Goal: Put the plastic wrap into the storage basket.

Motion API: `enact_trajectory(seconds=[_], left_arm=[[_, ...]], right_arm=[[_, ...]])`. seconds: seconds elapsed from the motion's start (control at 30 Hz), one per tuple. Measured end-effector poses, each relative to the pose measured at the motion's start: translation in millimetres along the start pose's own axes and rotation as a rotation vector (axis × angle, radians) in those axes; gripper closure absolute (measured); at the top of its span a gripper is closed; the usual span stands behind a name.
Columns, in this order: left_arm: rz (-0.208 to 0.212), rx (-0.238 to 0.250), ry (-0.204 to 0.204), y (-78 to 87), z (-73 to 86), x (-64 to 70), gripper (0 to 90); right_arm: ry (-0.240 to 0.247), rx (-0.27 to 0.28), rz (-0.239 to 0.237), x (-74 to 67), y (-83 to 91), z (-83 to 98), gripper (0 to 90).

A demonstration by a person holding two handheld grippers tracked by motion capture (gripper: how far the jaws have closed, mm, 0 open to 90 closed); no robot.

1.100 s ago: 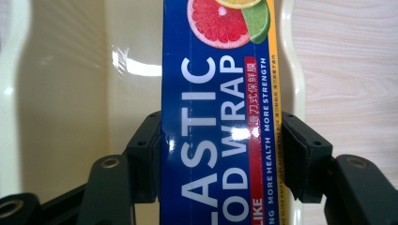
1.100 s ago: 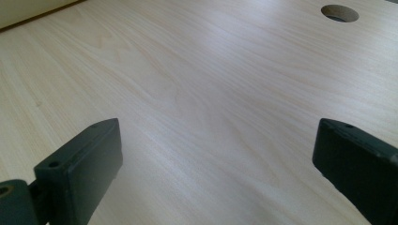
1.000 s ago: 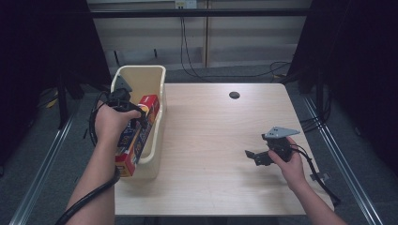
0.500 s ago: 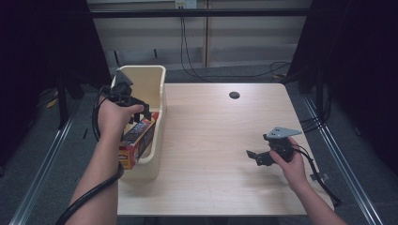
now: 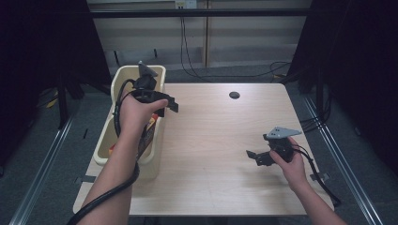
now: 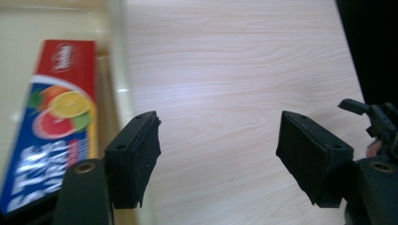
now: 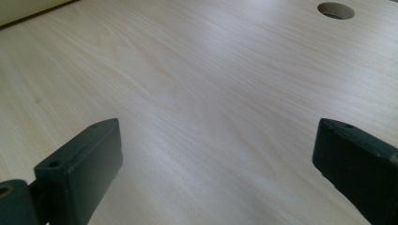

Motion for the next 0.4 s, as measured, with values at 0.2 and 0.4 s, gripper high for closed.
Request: enact_trajectory(seconds=[0.2,0.4], left_arm=[[0.044,-0.006,-0.058,-23.3,8.9,15.2,28.0],[0.06,-0.001,-0.073,-33.8,11.4,21.1,25.5]], right_arm=[[0.001,0.0,0.0,-0.4,0.4,0.1,2.0],[0.002,0.001,0.0,-0.3,0.4,-0.1,2.0]])
Point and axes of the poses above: each handheld gripper's, and its own axes: y roughly backward along the jaws, z roughly out of its underside, x roughly to its right, the point moved 5 cm from there along -y, roughly forward along the jaws, and after that the axes turned 9 degrees about z, right-handed, at the moved point
